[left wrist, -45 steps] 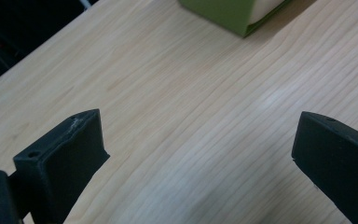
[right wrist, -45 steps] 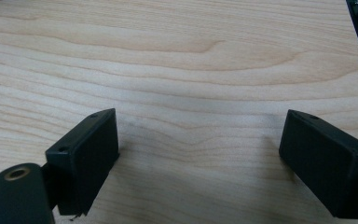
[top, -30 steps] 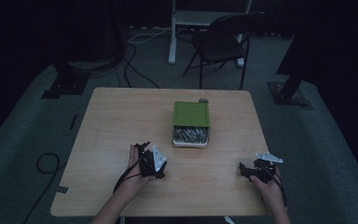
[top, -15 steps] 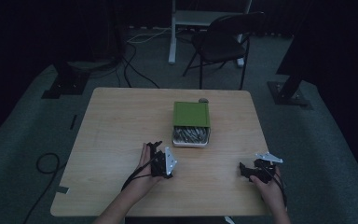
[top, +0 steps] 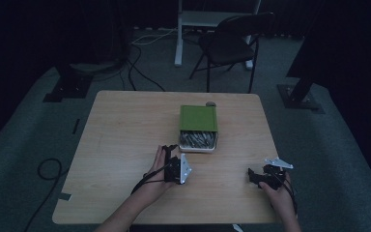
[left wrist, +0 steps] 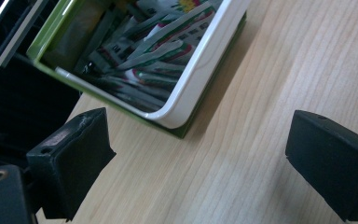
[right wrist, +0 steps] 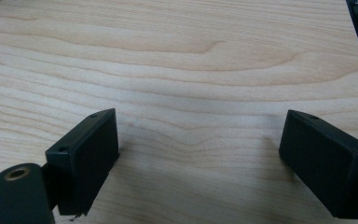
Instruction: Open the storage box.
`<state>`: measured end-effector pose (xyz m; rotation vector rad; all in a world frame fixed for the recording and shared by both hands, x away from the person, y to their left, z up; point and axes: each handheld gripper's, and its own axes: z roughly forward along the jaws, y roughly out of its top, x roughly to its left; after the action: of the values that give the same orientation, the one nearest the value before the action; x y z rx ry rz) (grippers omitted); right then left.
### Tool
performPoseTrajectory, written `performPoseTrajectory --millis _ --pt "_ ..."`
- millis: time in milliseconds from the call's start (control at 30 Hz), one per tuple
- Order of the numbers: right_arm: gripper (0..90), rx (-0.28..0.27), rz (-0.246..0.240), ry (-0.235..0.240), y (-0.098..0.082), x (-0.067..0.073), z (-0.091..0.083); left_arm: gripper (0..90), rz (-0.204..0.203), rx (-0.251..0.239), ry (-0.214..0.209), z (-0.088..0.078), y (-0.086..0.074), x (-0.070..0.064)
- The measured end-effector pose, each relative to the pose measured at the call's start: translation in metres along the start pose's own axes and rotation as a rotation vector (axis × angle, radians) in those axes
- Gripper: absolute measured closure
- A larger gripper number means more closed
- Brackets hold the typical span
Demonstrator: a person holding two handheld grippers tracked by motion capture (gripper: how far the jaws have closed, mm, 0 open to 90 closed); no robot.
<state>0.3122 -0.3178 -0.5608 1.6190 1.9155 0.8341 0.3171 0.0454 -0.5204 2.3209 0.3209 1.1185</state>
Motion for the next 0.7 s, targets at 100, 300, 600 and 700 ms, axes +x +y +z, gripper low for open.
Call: performPoseTrajectory --millis 100,300,600,700 --pt "11.4 0.0 0.0 0.0 0.0 0.0 0.0 7.3 0.029 -0.001 -0.008 0.002 0.003 -0.003" --pt "11.4 0.0 0.0 0.0 0.0 0.0 0.0 7.3 0.071 -0.026 0.001 0.008 0.007 -0.007" --pt "11.4 0.0 0.001 0.0 0.0 0.0 0.0 33.8 0.074 -0.038 0.021 0.015 0.01 -0.001" --pt "11.4 0.0 0.0 0.0 0.0 0.0 0.0 36.9 0.095 -0.033 0.006 0.019 0.01 -0.001"
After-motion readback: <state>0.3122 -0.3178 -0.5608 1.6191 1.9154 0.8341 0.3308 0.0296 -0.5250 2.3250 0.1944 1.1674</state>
